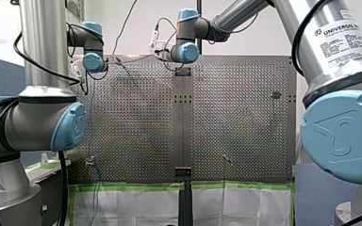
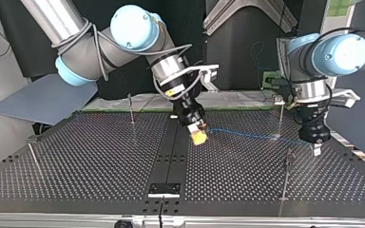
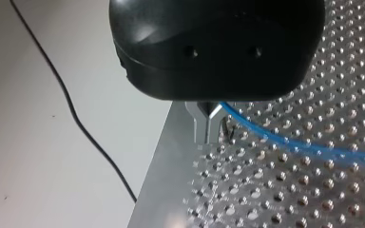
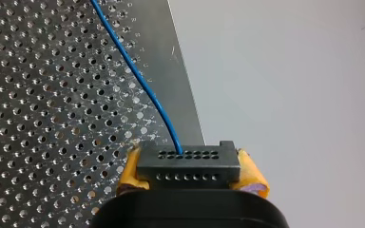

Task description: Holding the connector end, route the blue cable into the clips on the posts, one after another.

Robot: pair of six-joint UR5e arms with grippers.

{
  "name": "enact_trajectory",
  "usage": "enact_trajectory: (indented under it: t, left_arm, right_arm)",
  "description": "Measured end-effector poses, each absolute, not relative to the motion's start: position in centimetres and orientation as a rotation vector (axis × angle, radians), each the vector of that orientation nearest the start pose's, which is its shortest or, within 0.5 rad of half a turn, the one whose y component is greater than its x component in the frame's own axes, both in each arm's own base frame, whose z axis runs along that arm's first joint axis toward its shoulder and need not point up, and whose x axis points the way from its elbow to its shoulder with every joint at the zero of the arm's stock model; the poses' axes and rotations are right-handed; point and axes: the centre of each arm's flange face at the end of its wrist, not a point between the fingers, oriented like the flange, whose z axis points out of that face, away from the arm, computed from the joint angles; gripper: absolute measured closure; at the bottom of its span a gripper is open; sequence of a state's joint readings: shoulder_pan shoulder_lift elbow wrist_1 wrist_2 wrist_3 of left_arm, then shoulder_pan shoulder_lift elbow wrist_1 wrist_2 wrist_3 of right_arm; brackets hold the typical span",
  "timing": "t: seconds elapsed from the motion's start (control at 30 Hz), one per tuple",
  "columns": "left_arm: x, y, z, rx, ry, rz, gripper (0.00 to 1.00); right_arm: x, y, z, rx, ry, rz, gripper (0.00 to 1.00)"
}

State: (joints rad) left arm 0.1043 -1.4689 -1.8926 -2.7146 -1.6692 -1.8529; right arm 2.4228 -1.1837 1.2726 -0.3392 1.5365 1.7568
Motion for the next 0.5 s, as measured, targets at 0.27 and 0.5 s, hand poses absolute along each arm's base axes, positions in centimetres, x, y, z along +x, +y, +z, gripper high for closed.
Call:
enact_trajectory:
  t: [0.27, 0.5]
  left_arm:
    - [47.2, -6.2, 42.4, -0.341, 1.308, -0.093, 1.00]
    - [47.1, -6.6, 42.5, -0.315, 1.312, -0.120, 1.00]
  right_arm:
    - [59.7, -34.0, 44.9, -2.004, 0.910, -2.767, 1.00]
    - [60.0, -33.7, 45.5, -1.991, 0.884, -2.779, 1.00]
